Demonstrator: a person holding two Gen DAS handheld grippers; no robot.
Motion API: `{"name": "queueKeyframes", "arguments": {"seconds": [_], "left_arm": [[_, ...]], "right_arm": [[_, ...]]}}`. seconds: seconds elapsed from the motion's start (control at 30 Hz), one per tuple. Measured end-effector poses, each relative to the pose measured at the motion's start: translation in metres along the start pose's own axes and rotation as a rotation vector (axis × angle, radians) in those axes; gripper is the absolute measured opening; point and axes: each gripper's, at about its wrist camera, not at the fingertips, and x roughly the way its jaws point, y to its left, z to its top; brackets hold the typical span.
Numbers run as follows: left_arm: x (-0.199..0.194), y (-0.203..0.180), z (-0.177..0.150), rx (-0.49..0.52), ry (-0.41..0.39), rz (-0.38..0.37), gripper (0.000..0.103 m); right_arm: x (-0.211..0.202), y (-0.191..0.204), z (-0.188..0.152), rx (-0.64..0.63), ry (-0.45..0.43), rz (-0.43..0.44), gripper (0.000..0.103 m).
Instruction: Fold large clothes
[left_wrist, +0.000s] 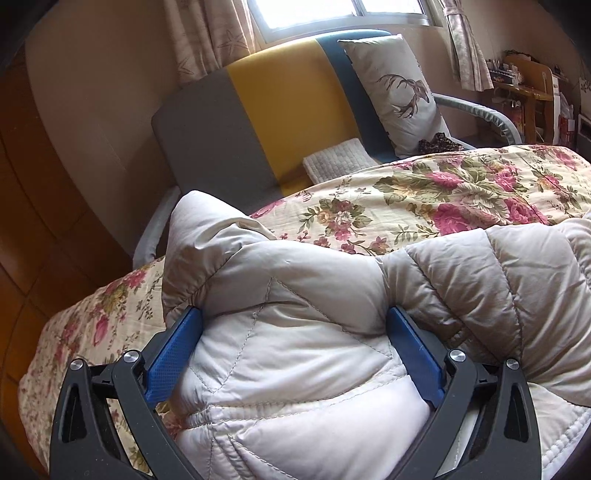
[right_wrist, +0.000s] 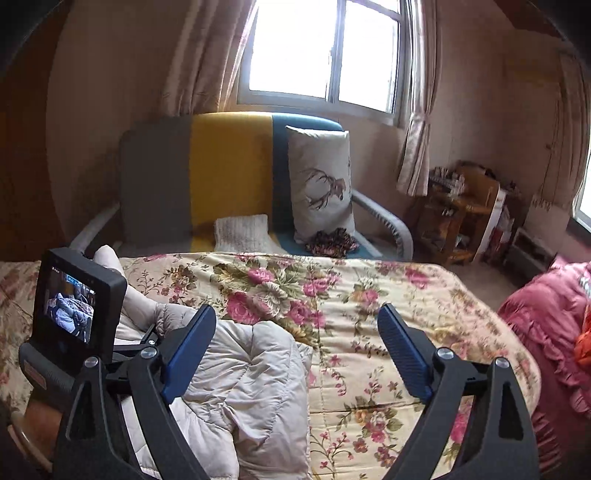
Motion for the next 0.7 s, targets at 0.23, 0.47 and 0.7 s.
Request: {"name": "queueKeyframes", "arguments": {"seconds": [0.23, 0.47, 0.7], "left_arm": [[0.0, -0.002, 0.0, 0.001, -0.003, 0.006, 0.098], [-0.009, 0.012, 0.001, -0.052, -0.002, -0.07, 0.099], [-0.075, 0.065, -0.035, -0.236, -0.005, -0.256, 0.099]], "right_arm": [[-0.013, 0.014, 0.0, -0.013, -0.021, 0.086, 0.09], [0.091, 0.0, -0.072, 0.131, 0.224, 0.104, 0.081], [0.084, -0.015, -0.096, 0.184, 0.162, 0.11, 0.083]]}}
